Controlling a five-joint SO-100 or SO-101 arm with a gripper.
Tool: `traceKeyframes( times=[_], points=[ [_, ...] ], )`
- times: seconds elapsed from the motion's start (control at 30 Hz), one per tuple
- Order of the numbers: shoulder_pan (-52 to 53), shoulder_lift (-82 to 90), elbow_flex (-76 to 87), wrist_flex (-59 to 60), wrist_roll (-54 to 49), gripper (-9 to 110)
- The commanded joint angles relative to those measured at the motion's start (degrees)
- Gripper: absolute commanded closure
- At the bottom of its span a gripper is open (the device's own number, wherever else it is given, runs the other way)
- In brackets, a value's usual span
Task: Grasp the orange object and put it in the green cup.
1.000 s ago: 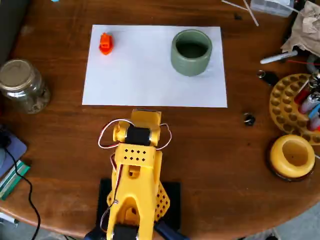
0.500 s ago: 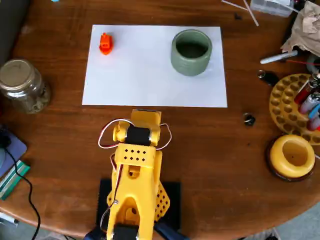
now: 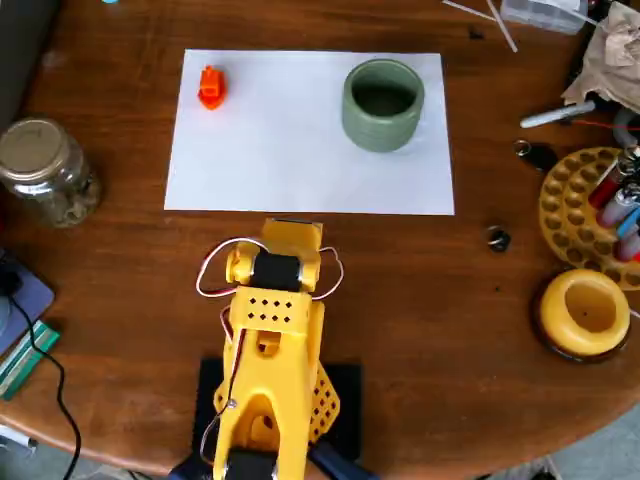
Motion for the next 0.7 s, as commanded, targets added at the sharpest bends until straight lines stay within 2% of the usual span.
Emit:
traceKeyframes(
  times=[0.0,0.47,0.6,0.67],
  points=[
    [-0.18,0.09,-0.70,0.26,-0.26,101],
    [-0.09,0.09,-0.70,-0.26,0.09,101],
    [0.44,0.09,-0.70,-7.91,0.35,101],
    [1.85,0.09,-0.70,-15.12,7.47,101]
  ],
)
